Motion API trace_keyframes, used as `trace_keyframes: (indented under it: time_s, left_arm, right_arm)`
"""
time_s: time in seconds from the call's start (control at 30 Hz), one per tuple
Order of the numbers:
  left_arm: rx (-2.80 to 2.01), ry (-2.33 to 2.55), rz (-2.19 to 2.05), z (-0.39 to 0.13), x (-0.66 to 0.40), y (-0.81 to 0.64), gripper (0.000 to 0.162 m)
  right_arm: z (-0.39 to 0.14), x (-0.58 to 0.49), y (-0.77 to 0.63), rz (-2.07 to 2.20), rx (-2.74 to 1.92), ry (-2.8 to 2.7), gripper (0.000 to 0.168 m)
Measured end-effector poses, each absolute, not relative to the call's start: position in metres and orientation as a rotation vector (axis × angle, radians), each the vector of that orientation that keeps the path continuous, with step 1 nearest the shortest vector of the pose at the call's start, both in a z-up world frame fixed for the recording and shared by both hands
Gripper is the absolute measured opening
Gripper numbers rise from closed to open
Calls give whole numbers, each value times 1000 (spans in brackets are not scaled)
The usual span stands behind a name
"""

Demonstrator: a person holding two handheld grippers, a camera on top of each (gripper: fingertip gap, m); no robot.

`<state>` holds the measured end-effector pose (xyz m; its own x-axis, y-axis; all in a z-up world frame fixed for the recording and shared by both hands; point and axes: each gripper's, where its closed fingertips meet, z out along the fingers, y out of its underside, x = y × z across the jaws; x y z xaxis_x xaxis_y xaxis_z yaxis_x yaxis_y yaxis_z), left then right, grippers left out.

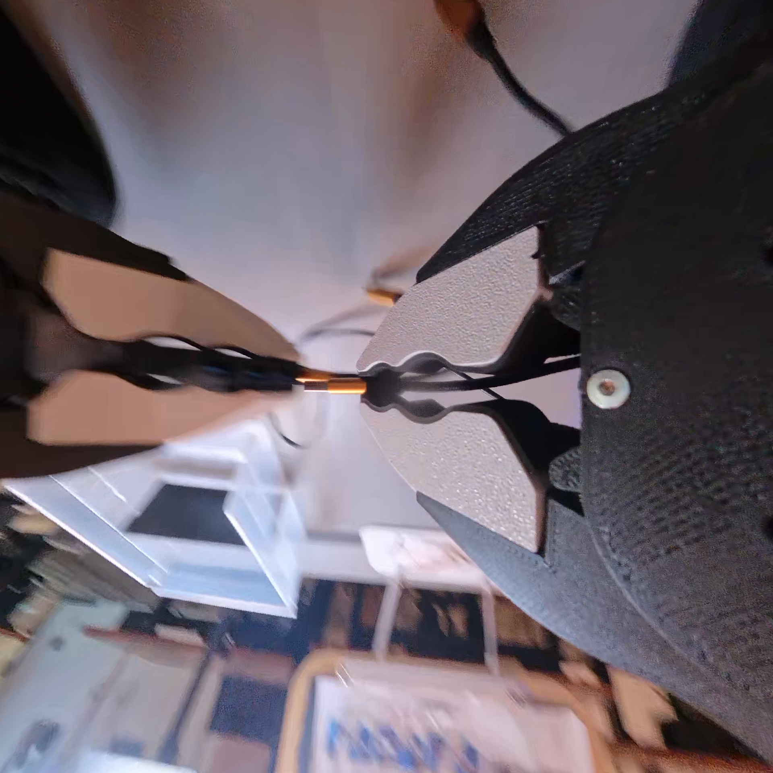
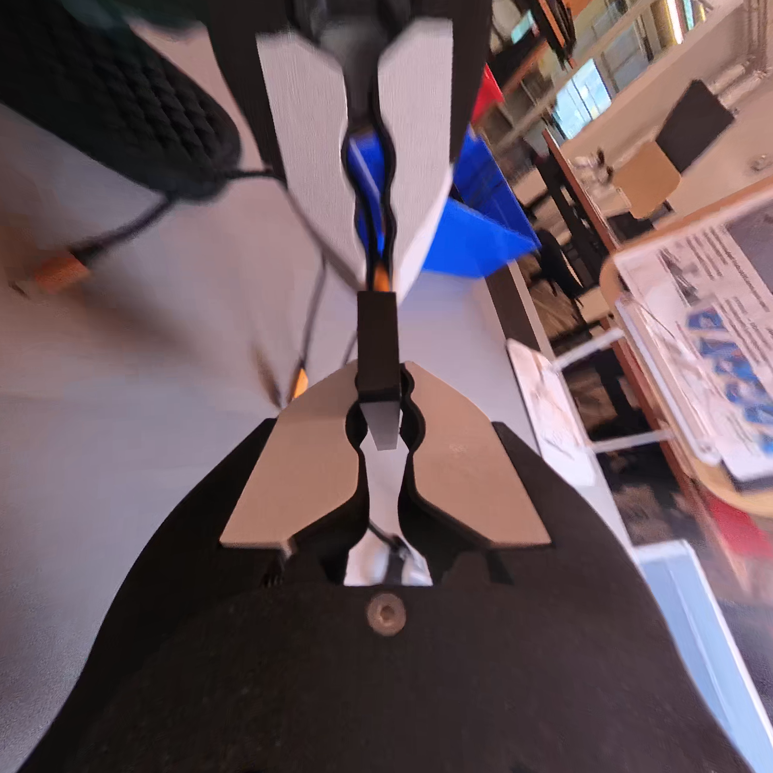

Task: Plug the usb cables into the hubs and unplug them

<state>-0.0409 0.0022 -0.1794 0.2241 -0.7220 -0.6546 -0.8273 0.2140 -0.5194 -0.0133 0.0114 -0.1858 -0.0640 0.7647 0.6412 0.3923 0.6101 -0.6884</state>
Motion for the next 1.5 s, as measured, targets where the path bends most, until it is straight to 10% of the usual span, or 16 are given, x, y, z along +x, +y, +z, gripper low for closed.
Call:
trace_keyframes:
  time_s: [0.47,0.6,0.83,1.5]
  left_arm:
    - [-1821,1338,-177,-195,-103,8,7]
    - [-1772,1309,-400,-179,-80,-1,31]
    - [-1556,1163,-196,-112,-84,12,23]
    - [-1386,1626,214,-182,-8,6,8]
  right_arm:
    - [-106,67,56,394,-1001,-1324,12]
    - [-87,79,56,355,-967,-1301,12]
    - [-118,52,42,336,-936,-1450,12]
    - [-176,-1,2,249,-901,-1727,12]
